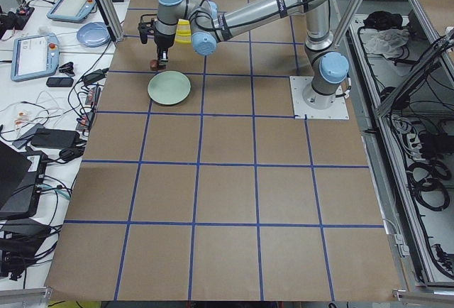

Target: Stack buns with steamer

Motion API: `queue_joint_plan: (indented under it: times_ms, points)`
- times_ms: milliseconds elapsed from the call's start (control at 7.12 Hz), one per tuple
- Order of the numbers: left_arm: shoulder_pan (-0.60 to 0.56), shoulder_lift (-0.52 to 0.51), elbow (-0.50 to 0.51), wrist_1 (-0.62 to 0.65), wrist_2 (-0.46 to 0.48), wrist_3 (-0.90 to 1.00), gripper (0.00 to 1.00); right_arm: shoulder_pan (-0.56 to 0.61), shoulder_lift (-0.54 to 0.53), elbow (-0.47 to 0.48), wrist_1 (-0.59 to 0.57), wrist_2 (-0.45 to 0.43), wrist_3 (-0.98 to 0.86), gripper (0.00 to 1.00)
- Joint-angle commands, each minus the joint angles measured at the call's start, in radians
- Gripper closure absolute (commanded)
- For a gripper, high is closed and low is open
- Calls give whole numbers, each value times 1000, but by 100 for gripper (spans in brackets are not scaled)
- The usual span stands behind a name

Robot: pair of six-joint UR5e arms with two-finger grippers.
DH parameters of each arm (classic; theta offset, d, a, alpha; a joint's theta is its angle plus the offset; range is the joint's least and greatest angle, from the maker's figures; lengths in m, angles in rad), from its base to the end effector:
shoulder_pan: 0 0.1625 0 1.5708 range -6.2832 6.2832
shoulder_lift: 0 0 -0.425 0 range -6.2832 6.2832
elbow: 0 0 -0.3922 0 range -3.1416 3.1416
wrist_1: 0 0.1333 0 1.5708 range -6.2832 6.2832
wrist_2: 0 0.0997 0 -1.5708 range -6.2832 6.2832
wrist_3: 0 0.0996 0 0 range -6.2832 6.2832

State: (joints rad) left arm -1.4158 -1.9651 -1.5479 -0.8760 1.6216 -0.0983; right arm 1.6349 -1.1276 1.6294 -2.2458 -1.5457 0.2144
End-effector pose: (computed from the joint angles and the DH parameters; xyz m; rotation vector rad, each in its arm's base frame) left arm -0.0256 -0.6668 0.3499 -0.3968 3.0165 -0.4939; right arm 0.1766 -0.6315 0.2769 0.2280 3.0735 -0.2596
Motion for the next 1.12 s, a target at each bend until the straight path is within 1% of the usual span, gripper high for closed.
queue_joint_plan:
  times_ms: [0, 140, 281, 421, 561, 702, 842, 982]
  points:
    - [0, -3, 0, 0, 0, 0, 100, 0, 0, 1, 8, 4, 6, 79]
    - [0, -3, 0, 0, 0, 0, 100, 0, 0, 1, 9, 0, 5, 67]
    - [0, -3, 0, 2, 0, 0, 100, 0, 0, 1, 11, -1, 6, 58]
    - [0, -3, 0, 0, 0, 0, 100, 0, -1, 1, 11, -1, 8, 41]
    - [0, 0, 0, 2, -3, -6, 100, 0, -1, 1, 12, -2, 8, 36]
    - [0, 14, 2, 2, -26, -14, 100, 0, -1, 3, 14, -1, 8, 31]
    - [-2, 20, 2, 0, -29, -14, 100, 0, -4, 3, 14, -1, 8, 8]
    - [-5, 22, 3, 0, -29, -15, 100, 0, -11, -6, 14, -1, 0, 0]
